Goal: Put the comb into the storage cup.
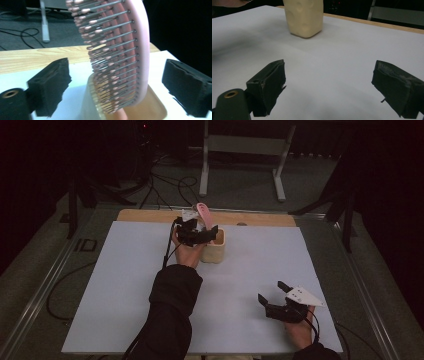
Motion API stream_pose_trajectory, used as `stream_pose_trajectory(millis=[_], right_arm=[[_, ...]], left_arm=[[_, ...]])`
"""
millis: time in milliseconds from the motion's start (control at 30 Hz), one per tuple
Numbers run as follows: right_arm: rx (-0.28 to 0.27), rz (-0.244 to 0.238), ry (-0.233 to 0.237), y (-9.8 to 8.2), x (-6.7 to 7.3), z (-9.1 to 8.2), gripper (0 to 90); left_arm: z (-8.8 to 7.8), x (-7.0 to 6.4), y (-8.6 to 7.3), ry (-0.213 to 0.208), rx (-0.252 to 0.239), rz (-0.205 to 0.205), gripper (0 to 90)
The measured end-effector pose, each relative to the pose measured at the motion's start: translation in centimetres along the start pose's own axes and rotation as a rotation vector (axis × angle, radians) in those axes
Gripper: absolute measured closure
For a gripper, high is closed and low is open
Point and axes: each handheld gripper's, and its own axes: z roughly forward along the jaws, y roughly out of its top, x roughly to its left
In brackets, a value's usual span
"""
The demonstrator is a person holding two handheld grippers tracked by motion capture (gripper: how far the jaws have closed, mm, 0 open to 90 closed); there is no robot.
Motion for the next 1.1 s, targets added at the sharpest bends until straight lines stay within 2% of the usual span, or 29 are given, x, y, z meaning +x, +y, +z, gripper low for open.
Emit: stream_pose_trajectory(millis=[133, 200, 400, 733, 833, 1000, 1100], right_arm=[[-0.002, 0.0, 0.0, 0.0, 0.0, 0.0, 11.2], [-0.002, 0.0, 0.0, 0.0, 0.0, 0.0, 11.2], [-0.003, 0.0, -0.001, 0.0, 0.0, 0.0, 11.2], [-0.003, 0.0, 0.001, 0.0, 0.0, -0.1, 11.2], [-0.003, 0.001, 0.003, 0.0, 0.0, 0.0, 11.2], [0.0, 0.0, 0.002, 0.0, 0.1, -0.1, 11.2], [-0.001, 0.0, 0.003, 0.0, 0.1, 0.0, 11.2]], left_arm=[[-0.3, -0.1, 0.1, 0.015, -0.005, 0.024, 0.3], [-0.4, -0.2, 0.1, 0.031, -0.009, 0.04, 0.1], [-0.9, -0.4, 0.3, 0.03, -0.02, 0.062, 0.0], [-2.4, -0.5, 0.8, 0.049, -0.005, 0.105, 0.1], [-3.0, -0.4, 0.9, 0.054, 0.01, 0.118, 0.1], [-3.6, -0.1, 1.0, 0.051, 0.008, 0.116, 0.1], [-4.4, 0.1, 1.0, 0.051, 0.016, 0.134, 0.1]])
